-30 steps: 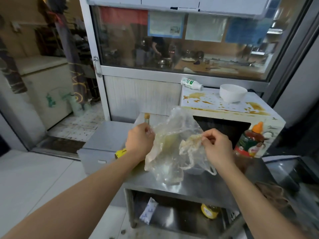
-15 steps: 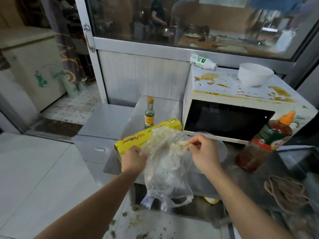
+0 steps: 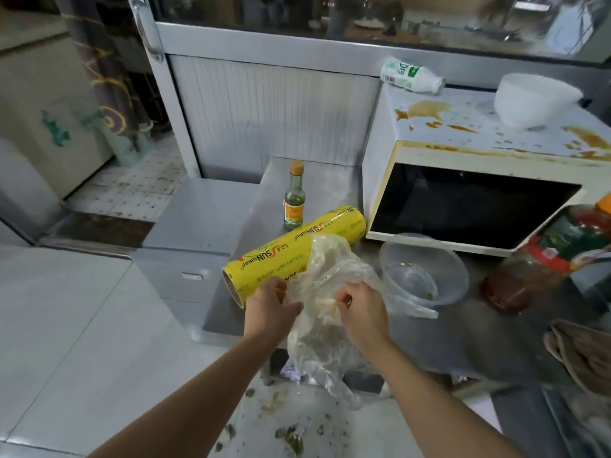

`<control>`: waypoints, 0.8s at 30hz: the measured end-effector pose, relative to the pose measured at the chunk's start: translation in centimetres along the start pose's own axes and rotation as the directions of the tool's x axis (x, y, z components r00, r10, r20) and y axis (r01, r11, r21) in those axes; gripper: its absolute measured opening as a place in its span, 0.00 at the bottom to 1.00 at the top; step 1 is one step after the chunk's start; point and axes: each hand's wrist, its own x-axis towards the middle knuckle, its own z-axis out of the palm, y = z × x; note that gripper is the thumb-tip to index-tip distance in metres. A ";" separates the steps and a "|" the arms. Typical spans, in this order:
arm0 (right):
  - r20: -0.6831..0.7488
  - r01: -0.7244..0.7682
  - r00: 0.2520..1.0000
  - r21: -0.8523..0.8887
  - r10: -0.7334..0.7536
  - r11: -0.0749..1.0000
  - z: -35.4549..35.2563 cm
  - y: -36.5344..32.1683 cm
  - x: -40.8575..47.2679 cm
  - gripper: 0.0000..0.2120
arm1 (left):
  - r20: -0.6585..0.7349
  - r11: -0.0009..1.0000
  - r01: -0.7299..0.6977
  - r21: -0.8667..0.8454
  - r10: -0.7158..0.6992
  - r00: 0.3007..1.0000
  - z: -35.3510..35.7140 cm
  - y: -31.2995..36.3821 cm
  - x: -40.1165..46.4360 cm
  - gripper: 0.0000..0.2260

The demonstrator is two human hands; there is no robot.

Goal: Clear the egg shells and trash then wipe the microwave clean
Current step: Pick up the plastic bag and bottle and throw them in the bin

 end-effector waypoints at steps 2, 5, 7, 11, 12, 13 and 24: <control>0.011 -0.008 1.000 0.038 0.008 0.999 -0.4 0.3 -0.4 0.07 | 0.016 0.999 -0.033 0.014 0.033 0.999 0.2 0.3 0.0 0.11; -0.048 -0.026 0.998 0.071 0.029 0.997 -2.5 0.6 -1.0 0.12 | 0.024 0.998 -0.060 0.034 0.060 0.998 0.5 0.7 0.1 0.11; -0.128 -0.045 0.990 0.078 0.054 0.996 -4.5 1.1 -1.3 0.16 | 0.021 0.997 -0.064 0.035 0.064 0.998 0.7 1.0 0.1 0.11; -0.118 -0.165 0.977 0.088 0.175 0.982 -6.5 3.2 -0.9 0.22 | 0.016 0.996 -0.078 0.039 0.078 0.997 1.1 1.8 -0.2 0.13; -0.072 -0.216 0.972 0.093 0.223 0.972 -6.5 3.6 -0.9 0.21 | 0.017 0.996 -0.081 0.044 0.081 0.997 1.2 1.9 -0.3 0.14; -0.029 -0.250 0.967 0.090 0.254 0.964 -6.5 3.9 -1.0 0.19 | 0.017 0.995 -0.085 0.051 0.084 0.996 1.3 1.9 -0.4 0.15; 0.040 -0.118 0.992 0.014 0.118 0.993 -2.6 4.1 -4.0 0.16 | 0.085 0.992 -0.098 0.075 0.092 0.992 2.2 0.9 -1.8 0.21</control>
